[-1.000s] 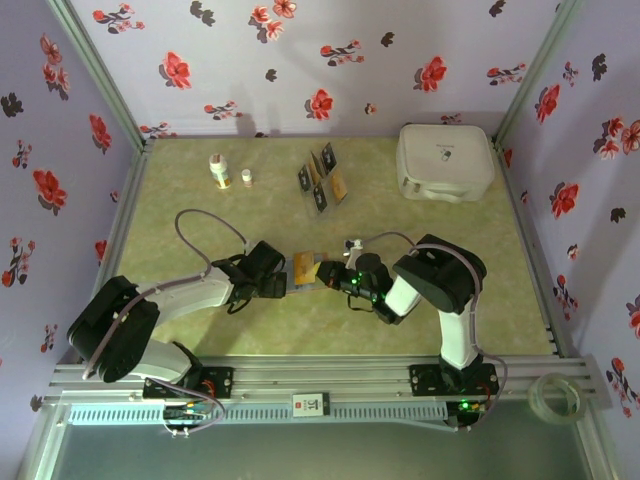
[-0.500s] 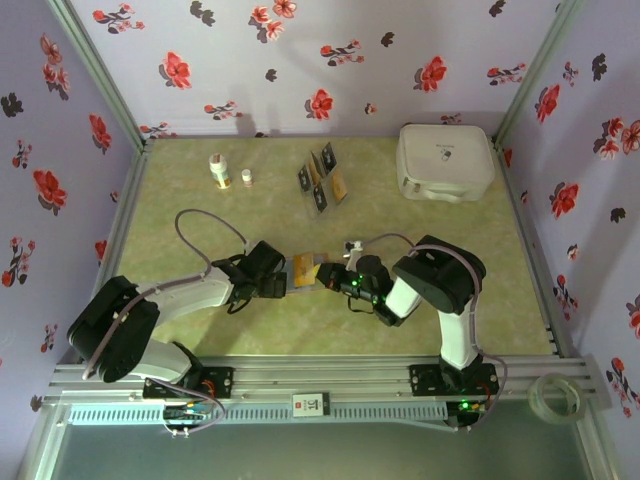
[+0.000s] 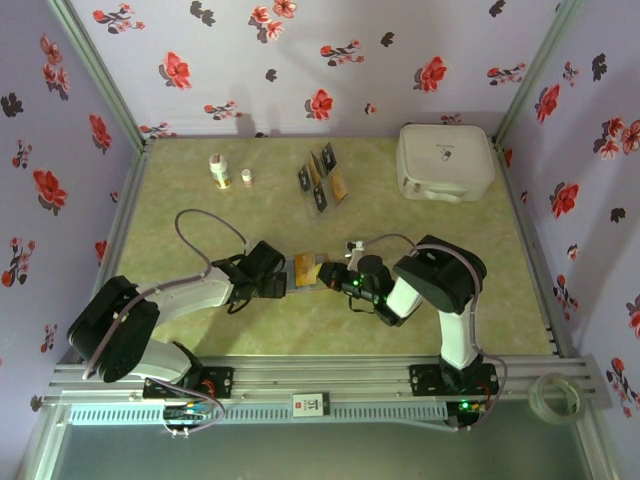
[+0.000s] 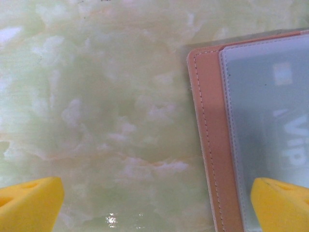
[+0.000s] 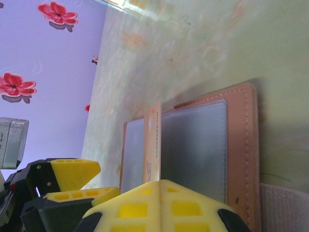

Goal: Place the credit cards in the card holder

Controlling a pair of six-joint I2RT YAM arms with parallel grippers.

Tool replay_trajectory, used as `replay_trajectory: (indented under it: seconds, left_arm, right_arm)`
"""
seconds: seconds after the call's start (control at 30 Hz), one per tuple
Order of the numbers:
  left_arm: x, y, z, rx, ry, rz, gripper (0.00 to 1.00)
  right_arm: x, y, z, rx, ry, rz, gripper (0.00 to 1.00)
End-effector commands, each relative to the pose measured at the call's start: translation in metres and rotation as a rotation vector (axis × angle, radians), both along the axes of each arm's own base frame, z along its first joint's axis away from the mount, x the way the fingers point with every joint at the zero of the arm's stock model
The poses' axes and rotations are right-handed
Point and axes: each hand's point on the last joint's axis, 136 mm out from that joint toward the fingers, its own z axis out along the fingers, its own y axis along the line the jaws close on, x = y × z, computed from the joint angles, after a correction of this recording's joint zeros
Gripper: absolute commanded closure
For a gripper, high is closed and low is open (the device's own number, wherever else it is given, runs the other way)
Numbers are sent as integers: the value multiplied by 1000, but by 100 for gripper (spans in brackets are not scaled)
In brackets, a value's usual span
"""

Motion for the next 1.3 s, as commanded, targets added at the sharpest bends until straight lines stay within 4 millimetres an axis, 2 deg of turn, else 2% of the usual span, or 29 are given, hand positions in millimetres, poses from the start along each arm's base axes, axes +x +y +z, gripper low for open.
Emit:
replay_trajectory:
  seconds: [0.0,0.67,1.27]
  left_arm:
    - [6,0,8,10,-29,8,0]
    - [6,-1,6,12,-28,5,0]
    - [6,-1,6,11,-28,6,0]
  right_arm:
    - [3,-15,-15,-56,35,-46,100]
    - [-9,-11,-22,-86,89,30,100]
    - [-7,-2,-24,-68,119,50,100]
